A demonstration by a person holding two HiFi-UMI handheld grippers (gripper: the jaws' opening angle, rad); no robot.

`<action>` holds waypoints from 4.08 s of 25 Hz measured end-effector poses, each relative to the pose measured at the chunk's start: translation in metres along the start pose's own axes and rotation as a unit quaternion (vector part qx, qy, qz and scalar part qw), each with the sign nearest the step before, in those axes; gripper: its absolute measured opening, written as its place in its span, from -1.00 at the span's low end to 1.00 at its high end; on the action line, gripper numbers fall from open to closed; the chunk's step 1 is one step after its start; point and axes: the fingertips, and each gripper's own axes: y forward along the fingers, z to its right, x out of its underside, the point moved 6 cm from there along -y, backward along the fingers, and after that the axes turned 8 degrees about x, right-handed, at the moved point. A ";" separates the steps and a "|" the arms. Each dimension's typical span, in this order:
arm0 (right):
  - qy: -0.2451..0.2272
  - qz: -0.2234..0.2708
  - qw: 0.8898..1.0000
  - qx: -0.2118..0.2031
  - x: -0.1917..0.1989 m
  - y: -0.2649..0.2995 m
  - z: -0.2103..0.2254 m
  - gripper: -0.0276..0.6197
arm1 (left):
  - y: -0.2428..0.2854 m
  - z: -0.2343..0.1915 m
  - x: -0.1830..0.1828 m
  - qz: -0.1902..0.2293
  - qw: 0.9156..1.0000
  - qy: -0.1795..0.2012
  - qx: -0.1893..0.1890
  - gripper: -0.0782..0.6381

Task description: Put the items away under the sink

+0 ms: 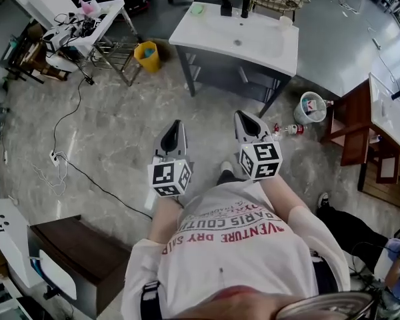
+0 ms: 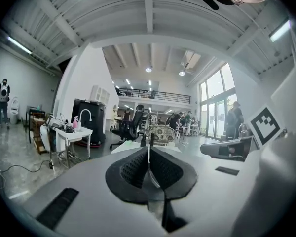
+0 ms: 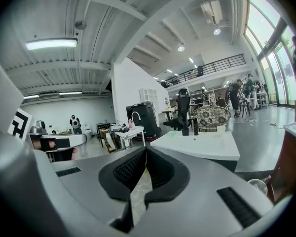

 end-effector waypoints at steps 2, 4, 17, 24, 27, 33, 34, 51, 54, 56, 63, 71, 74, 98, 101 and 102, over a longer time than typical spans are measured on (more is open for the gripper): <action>0.001 0.003 1.000 -0.010 -0.010 0.026 0.016 -0.83 | 0.032 -0.006 -0.011 0.005 1.000 0.002 -0.006 -0.70; 0.001 0.008 1.000 -0.018 -0.017 0.051 0.032 -0.83 | 0.065 -0.009 -0.017 0.006 1.000 0.006 -0.004 -0.70; 0.017 -0.013 1.000 -0.002 -0.034 0.165 0.100 -0.83 | 0.204 -0.041 -0.026 -0.019 1.000 0.000 0.022 -0.70; 0.023 -0.012 0.998 0.056 -0.046 0.235 0.113 -0.83 | 0.285 -0.093 -0.035 -0.024 0.997 0.000 0.075 -0.70; 0.030 -0.004 0.995 0.091 -0.059 0.275 0.110 -0.83 | 0.319 -0.131 -0.051 -0.019 0.995 0.003 0.097 -0.70; 0.041 0.005 0.989 0.142 -0.087 0.365 0.097 -0.83 | 0.394 -0.210 -0.077 -0.028 0.989 0.002 0.147 -0.70; 0.041 0.007 0.988 0.150 -0.091 0.379 0.096 -0.83 | 0.406 -0.222 -0.081 -0.029 0.987 0.003 0.156 -0.70; 0.049 -0.023 0.974 0.221 -0.085 0.530 0.138 -0.83 | 0.549 -0.310 -0.060 -0.085 0.978 -0.017 0.192 -0.70; 0.051 -0.040 0.974 0.216 -0.079 0.560 0.162 -0.83 | 0.581 -0.313 -0.054 -0.101 0.978 -0.020 0.183 -0.70; 0.051 -0.050 0.976 0.208 -0.075 0.583 0.176 -0.83 | 0.604 -0.313 -0.052 -0.109 0.977 -0.020 0.183 -0.70; 0.044 -0.097 0.977 0.184 -0.056 0.656 0.223 -0.83 | 0.680 -0.304 -0.033 -0.131 0.972 -0.004 0.194 -0.70; 0.039 -0.070 0.972 0.221 -0.028 0.731 0.274 0.09 | 0.742 -0.310 0.006 -0.168 0.970 -0.020 0.174 -0.70; 0.055 -0.063 0.968 0.238 -0.012 0.753 0.285 0.21 | 0.751 -0.314 0.020 -0.182 0.970 -0.026 0.161 -0.70; 0.007 -0.117 0.957 0.265 0.013 0.815 0.311 0.27 | 0.785 -0.318 0.056 -0.237 0.957 -0.054 0.161 -0.70; 0.003 -0.121 0.960 0.252 0.012 0.816 0.310 0.27 | 0.785 -0.321 0.055 -0.237 0.957 -0.058 0.160 -0.70; -0.002 -0.121 0.962 0.246 0.012 0.816 0.309 0.27 | 0.785 -0.321 0.054 -0.235 0.957 -0.059 0.160 -0.70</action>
